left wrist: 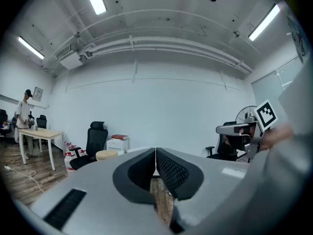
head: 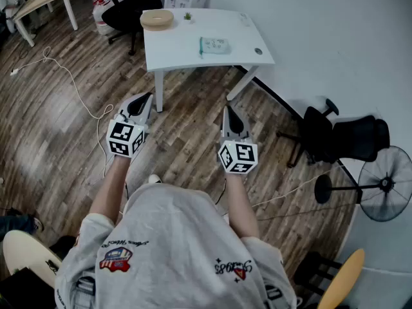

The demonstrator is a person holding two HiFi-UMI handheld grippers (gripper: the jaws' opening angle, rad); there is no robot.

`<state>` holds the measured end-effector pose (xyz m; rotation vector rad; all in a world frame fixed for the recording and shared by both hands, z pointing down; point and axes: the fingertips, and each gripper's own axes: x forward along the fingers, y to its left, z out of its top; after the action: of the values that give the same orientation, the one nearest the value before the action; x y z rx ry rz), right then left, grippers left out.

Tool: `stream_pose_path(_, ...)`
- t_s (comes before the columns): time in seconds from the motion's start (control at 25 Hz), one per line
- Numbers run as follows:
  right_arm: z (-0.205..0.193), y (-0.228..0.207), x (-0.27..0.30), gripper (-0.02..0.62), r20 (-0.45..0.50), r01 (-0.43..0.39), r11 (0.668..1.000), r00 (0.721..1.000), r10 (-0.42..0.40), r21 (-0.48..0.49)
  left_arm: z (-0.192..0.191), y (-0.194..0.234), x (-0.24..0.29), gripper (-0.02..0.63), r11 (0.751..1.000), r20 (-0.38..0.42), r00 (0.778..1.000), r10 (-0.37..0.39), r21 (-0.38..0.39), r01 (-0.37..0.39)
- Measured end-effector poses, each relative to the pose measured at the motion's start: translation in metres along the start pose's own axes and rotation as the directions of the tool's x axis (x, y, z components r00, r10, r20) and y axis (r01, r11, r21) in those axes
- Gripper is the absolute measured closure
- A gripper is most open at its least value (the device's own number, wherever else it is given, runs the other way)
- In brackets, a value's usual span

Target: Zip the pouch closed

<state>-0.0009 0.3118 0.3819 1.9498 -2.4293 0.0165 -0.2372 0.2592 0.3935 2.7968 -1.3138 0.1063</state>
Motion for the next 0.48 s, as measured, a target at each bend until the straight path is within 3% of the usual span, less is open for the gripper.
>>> stream_pose_path(0.48,-0.006,-0.008,0.002,0.597,0.005,-0.007,1.0,1.0,0.007,0.02,-0.005,-0.009,0.011,0.598,1.0,0.004,1.0,-0.019,-0.006,0.019)
